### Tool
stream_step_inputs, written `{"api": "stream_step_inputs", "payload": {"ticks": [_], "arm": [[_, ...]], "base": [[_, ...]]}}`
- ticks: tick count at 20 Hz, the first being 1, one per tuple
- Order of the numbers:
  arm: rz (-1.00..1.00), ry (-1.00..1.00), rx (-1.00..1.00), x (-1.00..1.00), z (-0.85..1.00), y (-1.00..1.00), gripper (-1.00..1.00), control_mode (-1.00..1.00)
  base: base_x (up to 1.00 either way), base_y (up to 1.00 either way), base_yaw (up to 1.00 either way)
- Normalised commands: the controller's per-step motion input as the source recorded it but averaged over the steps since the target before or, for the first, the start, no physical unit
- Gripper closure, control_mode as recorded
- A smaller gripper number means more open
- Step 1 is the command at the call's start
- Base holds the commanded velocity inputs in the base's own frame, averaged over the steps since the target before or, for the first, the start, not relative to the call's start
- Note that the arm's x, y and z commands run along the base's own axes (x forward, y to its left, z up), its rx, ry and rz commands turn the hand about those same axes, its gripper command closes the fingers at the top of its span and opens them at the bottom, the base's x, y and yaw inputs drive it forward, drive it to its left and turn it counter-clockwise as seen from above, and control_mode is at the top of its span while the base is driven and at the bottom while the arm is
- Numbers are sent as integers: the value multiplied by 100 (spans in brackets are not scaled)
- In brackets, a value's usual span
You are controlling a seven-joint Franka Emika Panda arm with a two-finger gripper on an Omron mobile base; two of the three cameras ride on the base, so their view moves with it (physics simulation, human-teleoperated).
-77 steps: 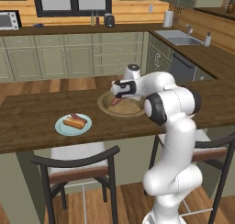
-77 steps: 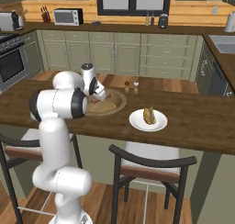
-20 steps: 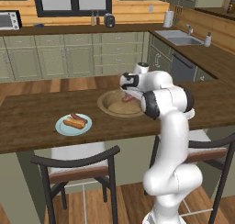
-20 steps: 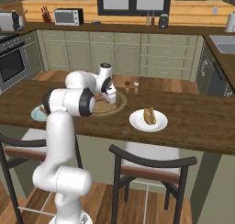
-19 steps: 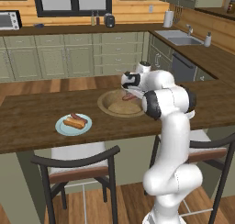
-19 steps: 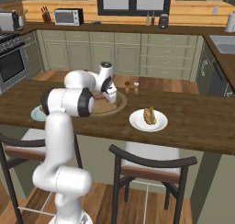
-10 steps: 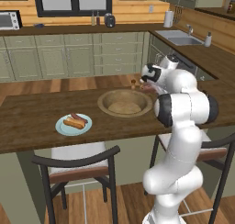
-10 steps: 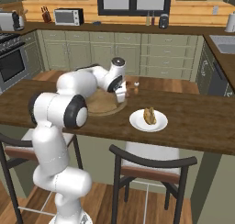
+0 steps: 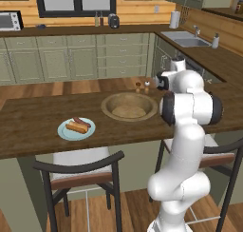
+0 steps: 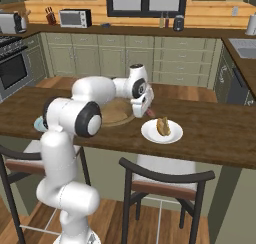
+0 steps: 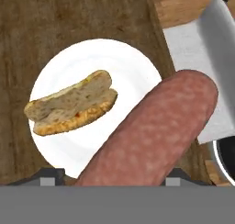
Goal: Place one bun and one sausage from the bowl on each plate.
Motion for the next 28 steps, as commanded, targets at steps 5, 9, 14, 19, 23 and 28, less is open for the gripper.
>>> {"api": "stream_step_inputs", "payload": {"ticks": [5, 9, 14, 19, 23, 28], "arm": [[-14, 11, 7, 8, -67, -13, 100, -100], [-3, 0, 5, 2, -96, -18, 100, -100], [0, -3, 1, 27, -55, -28, 100, -100], [0, -3, 0, 17, -21, -5, -100, -100], [0, -5, 2, -16, 11, -5, -100, -100], [0, -16, 0, -76, 66, 0, -100, -100]], "base": [[0, 0, 0], [0, 0, 0], [0, 0, 0], [0, 0, 0], [0, 0, 0], [0, 0, 0]]}}
